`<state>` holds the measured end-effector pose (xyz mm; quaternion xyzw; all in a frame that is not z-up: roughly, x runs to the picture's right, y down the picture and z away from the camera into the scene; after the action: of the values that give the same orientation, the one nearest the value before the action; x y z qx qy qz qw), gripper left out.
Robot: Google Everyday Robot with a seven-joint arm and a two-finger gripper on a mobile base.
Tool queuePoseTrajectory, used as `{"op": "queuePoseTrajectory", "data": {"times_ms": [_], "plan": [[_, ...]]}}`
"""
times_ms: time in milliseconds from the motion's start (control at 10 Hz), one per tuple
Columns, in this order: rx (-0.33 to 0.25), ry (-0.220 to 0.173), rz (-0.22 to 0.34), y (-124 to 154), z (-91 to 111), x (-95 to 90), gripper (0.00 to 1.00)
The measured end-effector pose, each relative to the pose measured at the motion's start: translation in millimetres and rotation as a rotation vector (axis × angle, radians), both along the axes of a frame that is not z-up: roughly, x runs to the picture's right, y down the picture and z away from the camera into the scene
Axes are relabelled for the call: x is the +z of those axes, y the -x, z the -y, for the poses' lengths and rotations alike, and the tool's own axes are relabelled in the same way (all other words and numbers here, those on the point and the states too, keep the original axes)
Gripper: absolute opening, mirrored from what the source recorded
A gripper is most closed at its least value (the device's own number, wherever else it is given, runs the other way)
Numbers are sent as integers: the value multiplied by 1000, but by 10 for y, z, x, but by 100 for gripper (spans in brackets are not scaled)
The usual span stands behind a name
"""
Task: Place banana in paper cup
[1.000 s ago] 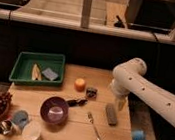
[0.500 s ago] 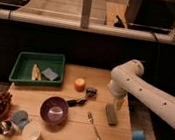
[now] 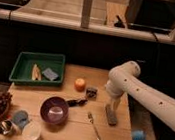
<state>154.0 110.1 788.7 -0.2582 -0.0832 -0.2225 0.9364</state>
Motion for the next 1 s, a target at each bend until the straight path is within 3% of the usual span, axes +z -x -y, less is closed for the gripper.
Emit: {"op": "queuePoseTrajectory", "data": {"times_ms": [200,400,800,1000], "plan": [[-3,-6,24,87,-24,94,80],[-25,-38,45,190,179,155,80],[-94,-109,107,765,1246,209,80],[-131,-138,144,1144,1611,182,80]]}}
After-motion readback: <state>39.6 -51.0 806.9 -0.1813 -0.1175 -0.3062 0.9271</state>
